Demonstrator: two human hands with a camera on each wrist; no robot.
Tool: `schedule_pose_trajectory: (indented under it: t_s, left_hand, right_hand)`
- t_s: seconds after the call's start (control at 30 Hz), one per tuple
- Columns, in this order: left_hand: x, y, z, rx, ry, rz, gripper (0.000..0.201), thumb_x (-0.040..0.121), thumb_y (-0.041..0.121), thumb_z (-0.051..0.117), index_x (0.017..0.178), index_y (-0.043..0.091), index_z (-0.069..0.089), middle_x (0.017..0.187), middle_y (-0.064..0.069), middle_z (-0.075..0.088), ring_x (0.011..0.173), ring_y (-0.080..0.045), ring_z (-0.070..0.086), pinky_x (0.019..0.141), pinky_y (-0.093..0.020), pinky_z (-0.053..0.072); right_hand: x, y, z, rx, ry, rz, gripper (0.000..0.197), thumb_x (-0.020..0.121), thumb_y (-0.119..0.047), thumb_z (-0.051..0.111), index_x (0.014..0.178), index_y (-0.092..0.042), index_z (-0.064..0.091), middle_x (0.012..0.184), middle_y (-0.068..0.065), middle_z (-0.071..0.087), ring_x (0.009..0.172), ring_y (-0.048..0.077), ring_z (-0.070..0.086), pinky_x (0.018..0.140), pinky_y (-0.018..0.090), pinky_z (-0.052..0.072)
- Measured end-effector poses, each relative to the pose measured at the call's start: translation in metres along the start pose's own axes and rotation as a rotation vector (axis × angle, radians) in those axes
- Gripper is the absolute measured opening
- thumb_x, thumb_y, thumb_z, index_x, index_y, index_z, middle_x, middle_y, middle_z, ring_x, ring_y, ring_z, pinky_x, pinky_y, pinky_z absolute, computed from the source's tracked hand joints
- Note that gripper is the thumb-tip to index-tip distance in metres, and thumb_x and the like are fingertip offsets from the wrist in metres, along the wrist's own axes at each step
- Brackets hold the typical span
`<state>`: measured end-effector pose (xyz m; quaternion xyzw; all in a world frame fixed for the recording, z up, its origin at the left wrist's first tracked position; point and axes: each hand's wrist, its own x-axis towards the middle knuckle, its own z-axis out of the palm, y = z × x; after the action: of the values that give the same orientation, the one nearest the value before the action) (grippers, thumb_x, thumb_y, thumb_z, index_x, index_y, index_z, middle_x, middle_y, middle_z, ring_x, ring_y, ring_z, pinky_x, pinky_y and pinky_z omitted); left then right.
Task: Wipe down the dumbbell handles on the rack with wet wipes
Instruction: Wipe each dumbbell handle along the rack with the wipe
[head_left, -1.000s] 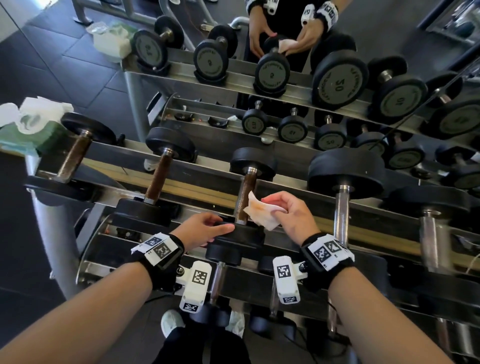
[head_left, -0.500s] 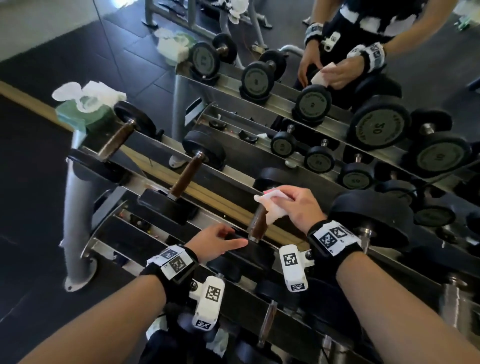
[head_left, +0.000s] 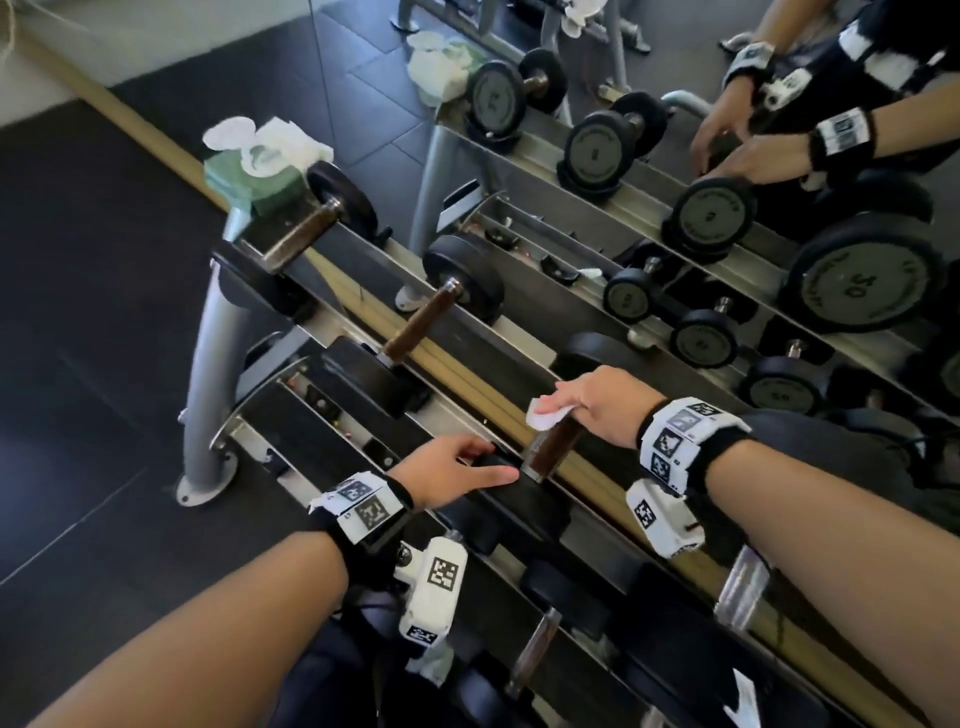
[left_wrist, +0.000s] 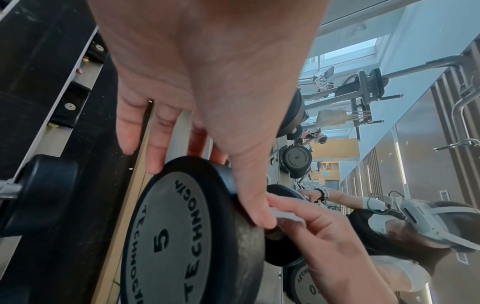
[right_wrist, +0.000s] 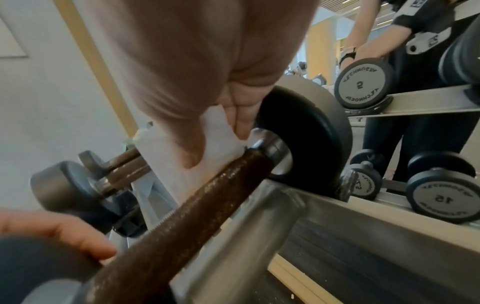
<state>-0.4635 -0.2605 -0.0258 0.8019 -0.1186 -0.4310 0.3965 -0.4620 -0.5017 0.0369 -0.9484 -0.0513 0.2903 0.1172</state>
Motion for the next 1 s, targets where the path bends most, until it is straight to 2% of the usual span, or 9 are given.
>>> schedule_pose_trajectory:
  t_s: [0.1,0.17,0.23,0.4,0.47,0.57,0.73,0.87,1.0]
  left_hand:
    - [-0.001,0.001,0.0,-0.01,-0.007,-0.015,0.07,0.077,0.061,0.071,0.136,0.028,0.055,0.131,0.006,0.058,0.118,-0.012,0.056,0.107,-0.035,0.044]
    - [-0.002,0.002,0.0,-0.044,-0.017,-0.028,0.069,0.076,0.061,0.071,0.136,0.029,0.054,0.13,0.005,0.058,0.117,-0.014,0.056,0.105,-0.038,0.047]
    - [-0.003,0.002,0.0,-0.066,-0.016,-0.033,0.069,0.076,0.06,0.072,0.135,0.031,0.053,0.128,0.005,0.057,0.114,-0.014,0.057,0.102,-0.039,0.05]
    - [-0.003,0.001,0.0,-0.078,-0.017,-0.041,0.066,0.078,0.058,0.072,0.136,0.033,0.052,0.127,0.007,0.055,0.112,-0.013,0.056,0.1,-0.039,0.051]
    - [-0.003,0.001,-0.001,-0.074,-0.028,-0.038,0.066,0.078,0.058,0.072,0.136,0.034,0.051,0.126,0.008,0.054,0.114,-0.012,0.055,0.101,-0.039,0.05]
    - [0.0,0.0,-0.002,-0.069,-0.033,-0.035,0.066,0.078,0.059,0.072,0.135,0.033,0.052,0.127,0.007,0.055,0.115,-0.013,0.055,0.102,-0.04,0.05]
    - [0.001,0.001,-0.004,-0.054,-0.044,-0.045,0.067,0.076,0.06,0.072,0.135,0.034,0.053,0.125,0.007,0.056,0.109,-0.011,0.058,0.096,-0.036,0.054]
    - [0.001,0.005,-0.005,-0.1,-0.054,-0.066,0.066,0.078,0.053,0.074,0.136,0.031,0.051,0.126,0.007,0.055,0.101,-0.009,0.061,0.085,-0.034,0.06]
    - [0.004,0.007,-0.007,-0.093,-0.079,-0.067,0.068,0.079,0.05,0.074,0.138,0.03,0.048,0.131,0.006,0.053,0.1,-0.01,0.063,0.083,-0.031,0.059]
  right_hand:
    - [0.0,0.001,0.005,-0.018,-0.037,-0.023,0.035,0.098,-0.022,0.054,0.129,-0.035,0.063,0.133,-0.004,0.062,0.125,0.017,0.055,0.112,0.028,0.035]
    - [0.0,0.0,0.008,-0.038,-0.052,-0.064,0.031,0.098,-0.04,0.053,0.123,-0.03,0.067,0.127,-0.006,0.065,0.122,0.015,0.056,0.11,0.033,0.038]
    - [0.0,-0.001,0.01,-0.11,-0.067,-0.064,0.036,0.101,-0.043,0.045,0.119,-0.024,0.068,0.122,-0.002,0.066,0.118,0.018,0.056,0.107,0.037,0.04]
    - [0.001,-0.012,0.017,-0.29,-0.217,-0.186,0.039,0.1,-0.017,0.05,0.137,-0.029,0.052,0.138,-0.005,0.053,0.133,0.015,0.043,0.115,0.039,0.033]
    - [0.002,-0.014,0.005,-0.375,-0.257,-0.181,0.045,0.092,-0.006,0.057,0.13,-0.03,0.054,0.13,-0.001,0.059,0.126,0.019,0.051,0.111,0.042,0.039]
    - [-0.001,-0.019,-0.005,-0.428,-0.203,-0.121,0.038,0.088,-0.007,0.061,0.121,-0.026,0.056,0.12,-0.001,0.061,0.119,0.021,0.054,0.105,0.042,0.045]
    - [-0.006,-0.031,0.003,-0.456,-0.326,-0.136,0.065,0.09,0.003,0.056,0.147,-0.025,0.039,0.149,0.001,0.043,0.142,0.025,0.034,0.116,0.044,0.032]
    - [-0.002,-0.025,-0.01,-0.53,-0.23,-0.028,0.051,0.091,-0.008,0.059,0.138,-0.021,0.048,0.138,0.005,0.051,0.129,0.025,0.047,0.108,0.042,0.042]
    - [-0.018,-0.045,0.021,-0.555,-0.296,-0.237,0.062,0.093,-0.001,0.052,0.148,-0.021,0.032,0.151,0.001,0.034,0.136,0.02,0.039,0.107,0.033,0.04]
